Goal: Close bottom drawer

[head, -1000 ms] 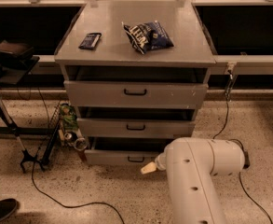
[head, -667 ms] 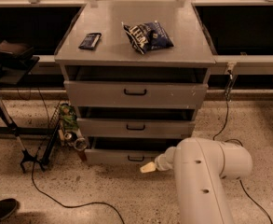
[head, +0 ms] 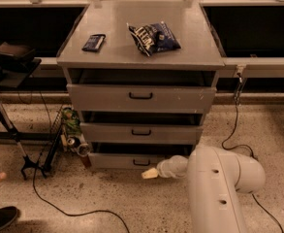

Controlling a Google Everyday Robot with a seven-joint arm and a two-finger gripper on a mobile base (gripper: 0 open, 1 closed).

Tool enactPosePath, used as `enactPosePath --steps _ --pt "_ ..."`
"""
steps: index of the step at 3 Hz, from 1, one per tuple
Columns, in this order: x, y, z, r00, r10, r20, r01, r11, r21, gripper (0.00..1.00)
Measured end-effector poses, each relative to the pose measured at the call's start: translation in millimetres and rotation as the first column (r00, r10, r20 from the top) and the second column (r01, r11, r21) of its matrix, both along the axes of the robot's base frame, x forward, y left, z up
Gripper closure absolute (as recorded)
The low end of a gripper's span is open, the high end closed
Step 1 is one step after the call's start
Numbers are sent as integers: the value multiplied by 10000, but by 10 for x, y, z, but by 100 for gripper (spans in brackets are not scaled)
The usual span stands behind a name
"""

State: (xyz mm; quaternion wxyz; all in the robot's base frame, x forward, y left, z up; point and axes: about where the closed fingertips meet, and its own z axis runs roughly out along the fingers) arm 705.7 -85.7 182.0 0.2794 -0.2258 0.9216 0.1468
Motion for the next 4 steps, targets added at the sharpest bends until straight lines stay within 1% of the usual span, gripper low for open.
enactPosePath --steps 1,2,3,4 --pt "87 103 1 9998 146 162 -149 9998 160 0" --pt "178 207 38 9984 341 460 -355 9989 303 0" --pt "241 297 51 9935 606 966 -653 9968 454 0" --pt "241 299 51 9934 609 968 -655 9968 455 0"
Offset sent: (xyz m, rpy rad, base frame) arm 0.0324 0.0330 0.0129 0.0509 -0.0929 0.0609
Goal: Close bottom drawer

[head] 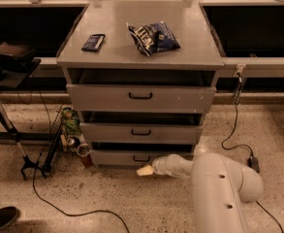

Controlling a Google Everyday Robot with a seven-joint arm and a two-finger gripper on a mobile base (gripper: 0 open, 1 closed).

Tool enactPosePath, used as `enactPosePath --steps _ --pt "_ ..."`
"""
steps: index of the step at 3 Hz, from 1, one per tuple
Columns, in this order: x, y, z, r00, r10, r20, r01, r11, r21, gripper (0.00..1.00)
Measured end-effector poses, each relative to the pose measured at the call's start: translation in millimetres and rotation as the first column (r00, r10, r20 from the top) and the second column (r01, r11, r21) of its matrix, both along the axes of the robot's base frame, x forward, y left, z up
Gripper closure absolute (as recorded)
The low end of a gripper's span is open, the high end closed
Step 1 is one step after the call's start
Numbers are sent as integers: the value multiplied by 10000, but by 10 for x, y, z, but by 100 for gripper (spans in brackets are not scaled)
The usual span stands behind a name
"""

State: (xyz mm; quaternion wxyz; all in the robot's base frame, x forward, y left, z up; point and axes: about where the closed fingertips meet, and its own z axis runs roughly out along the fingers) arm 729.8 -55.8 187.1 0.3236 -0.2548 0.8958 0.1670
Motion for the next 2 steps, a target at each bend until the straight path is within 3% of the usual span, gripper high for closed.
enactPosePath --steps 1,2 --pt "-87 -90 -81 9985 -59 -549 39 9993 -370 0" --pt "-274 -360 -163 9909 -380 -1291 289 9970 -715 0"
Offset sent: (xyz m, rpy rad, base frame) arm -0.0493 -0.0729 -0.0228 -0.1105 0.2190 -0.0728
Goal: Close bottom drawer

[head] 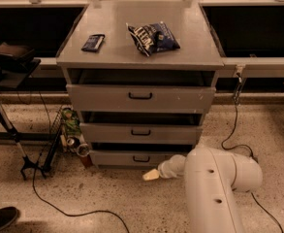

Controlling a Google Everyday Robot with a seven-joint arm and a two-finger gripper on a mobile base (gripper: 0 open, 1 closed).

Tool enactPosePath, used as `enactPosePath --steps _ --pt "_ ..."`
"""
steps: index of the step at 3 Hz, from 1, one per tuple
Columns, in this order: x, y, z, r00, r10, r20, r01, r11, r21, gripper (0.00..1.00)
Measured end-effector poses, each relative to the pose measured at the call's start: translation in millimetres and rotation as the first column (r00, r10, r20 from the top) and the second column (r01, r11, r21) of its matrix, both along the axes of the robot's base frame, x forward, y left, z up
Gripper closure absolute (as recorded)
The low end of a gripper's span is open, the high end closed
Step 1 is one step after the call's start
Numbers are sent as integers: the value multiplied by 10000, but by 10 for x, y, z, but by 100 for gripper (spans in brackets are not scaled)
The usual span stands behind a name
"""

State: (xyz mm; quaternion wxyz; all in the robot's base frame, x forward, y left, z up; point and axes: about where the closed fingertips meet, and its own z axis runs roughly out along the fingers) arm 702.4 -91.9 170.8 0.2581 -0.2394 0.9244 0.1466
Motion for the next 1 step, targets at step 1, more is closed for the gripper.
enactPosePath --steps 1 --pt "-172 -232 -28 9990 -252 -382 249 9996 -90 0"
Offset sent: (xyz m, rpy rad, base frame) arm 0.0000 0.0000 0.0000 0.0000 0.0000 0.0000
